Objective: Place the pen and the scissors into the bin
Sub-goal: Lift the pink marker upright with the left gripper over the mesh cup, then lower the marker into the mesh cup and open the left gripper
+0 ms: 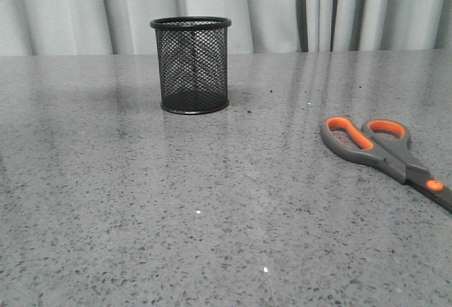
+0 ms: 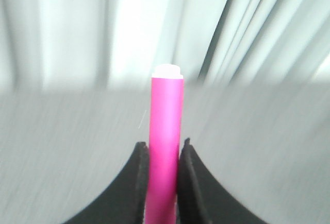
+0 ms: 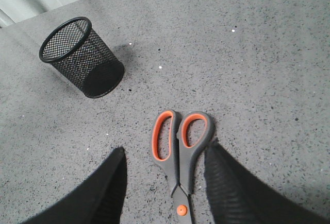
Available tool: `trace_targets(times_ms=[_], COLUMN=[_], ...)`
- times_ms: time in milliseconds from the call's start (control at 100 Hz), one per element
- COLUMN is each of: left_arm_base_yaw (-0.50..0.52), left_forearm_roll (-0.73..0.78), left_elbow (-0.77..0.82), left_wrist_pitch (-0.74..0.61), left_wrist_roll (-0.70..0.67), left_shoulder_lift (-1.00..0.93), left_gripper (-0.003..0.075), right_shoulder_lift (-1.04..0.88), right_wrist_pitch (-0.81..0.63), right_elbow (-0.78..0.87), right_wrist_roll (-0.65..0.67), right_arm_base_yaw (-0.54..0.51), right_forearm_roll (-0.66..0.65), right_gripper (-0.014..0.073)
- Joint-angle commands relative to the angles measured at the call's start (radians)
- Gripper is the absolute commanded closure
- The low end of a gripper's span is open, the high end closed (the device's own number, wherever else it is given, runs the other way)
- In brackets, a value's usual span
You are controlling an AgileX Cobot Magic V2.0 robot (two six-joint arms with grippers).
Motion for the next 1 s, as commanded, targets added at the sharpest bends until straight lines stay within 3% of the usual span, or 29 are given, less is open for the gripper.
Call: trace_targets(times_ms=[0,300,530,840,930,990], left_arm_base_yaw=[-0.056,-0.216,-0.223,-0.223,-0.223,-0.223], left_forearm_roll=[-0.025,-0.025,-0.025,-0.023,-0.023,-0.023], left_elbow=[-0.027,-0.027,-0.027,-0.027,-0.027,-0.027], left_wrist_pitch=[-0.208,-0.395,-0.478,-0.465,-0.467,-0.467], left_wrist_roll=[0.004,0.004,0.002,0.005,0.005,0.005], left_shoulder_lift=[-0.026,0.132,0.231,0.280,0.280,0.280], left_gripper=[0.0738,0.0738,0.0738,0.0738,0.0685,0.0589], right_shoulder_lift=[0.012,0.012,0.012,0.012,0.012,0.012], right_wrist_pitch=[-0.081,-0.078,-0.047,-0.047,-0.047,-0.047], right_elbow=[-0.036,-0.036,-0.036,-0.036,-0.036,-0.036], right_wrist_roll=[-0.012,-0.012,-0.012,-0.012,-0.012,-0.012], right_arm_base_yaw=[-0.006,-0.006,-0.006,-0.006,-0.006,-0.006], right_forearm_roll=[0.013,0.013,0.013,0.013,0.013,0.013], right_gripper=[0.0277,0.0277,0.0277,0.0277,0.0277,0.0277])
